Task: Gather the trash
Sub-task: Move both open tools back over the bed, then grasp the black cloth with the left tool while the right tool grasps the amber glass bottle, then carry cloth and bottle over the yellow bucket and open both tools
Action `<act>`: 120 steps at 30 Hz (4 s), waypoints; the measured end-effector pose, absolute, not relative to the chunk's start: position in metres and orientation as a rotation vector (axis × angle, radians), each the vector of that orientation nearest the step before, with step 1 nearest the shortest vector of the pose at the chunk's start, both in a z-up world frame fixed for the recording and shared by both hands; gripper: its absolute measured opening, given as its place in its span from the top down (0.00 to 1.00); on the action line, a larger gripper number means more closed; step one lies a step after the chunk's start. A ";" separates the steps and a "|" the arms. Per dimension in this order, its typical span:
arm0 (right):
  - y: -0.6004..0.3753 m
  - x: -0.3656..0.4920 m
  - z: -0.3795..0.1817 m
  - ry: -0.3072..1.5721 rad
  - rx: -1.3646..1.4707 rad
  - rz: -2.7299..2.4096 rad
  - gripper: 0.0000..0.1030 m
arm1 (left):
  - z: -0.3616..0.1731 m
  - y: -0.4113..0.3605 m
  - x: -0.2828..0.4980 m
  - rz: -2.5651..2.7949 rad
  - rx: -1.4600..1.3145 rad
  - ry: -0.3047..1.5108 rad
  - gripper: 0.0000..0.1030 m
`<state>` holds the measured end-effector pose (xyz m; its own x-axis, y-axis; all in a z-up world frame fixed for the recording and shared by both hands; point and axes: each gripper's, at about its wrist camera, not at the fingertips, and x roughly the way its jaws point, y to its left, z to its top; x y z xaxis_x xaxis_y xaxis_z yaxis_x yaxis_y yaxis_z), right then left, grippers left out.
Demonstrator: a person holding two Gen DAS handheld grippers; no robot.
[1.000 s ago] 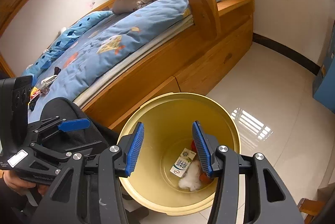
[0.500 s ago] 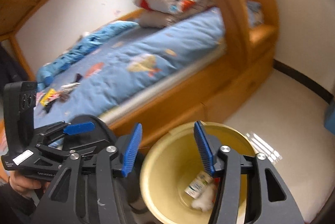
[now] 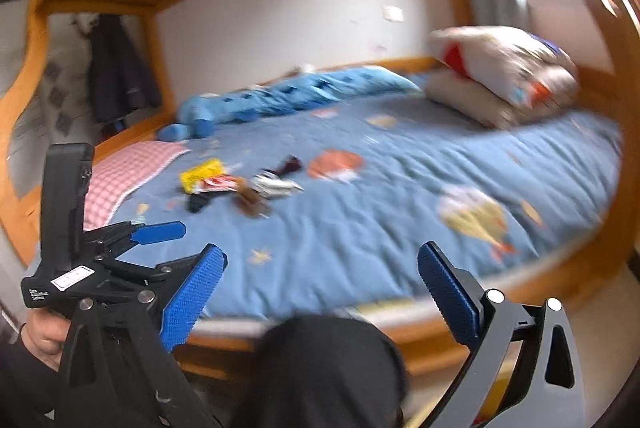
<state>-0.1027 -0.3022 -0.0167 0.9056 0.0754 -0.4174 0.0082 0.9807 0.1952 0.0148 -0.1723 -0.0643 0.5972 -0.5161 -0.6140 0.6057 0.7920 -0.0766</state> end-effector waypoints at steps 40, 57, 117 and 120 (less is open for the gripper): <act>-0.195 0.153 -0.077 0.595 0.044 0.184 0.08 | -0.123 -0.040 0.240 -0.159 -0.026 0.781 0.05; -0.209 0.185 -0.104 0.708 0.089 0.231 0.10 | -0.164 -0.040 0.300 -0.169 -0.077 0.887 0.64; -0.369 -0.111 -0.057 0.602 0.438 -0.021 0.70 | -0.102 -0.232 0.017 -1.011 0.058 0.913 0.72; -0.386 -0.149 -0.060 0.590 0.466 -0.086 0.70 | -0.102 -0.258 -0.004 -1.073 0.100 0.920 0.72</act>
<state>-0.1487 -0.3861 -0.0602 0.8308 0.0524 -0.5542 0.2093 0.8931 0.3983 -0.0044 -0.2584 -0.1018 0.1580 -0.7094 -0.6869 0.7870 0.5106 -0.3463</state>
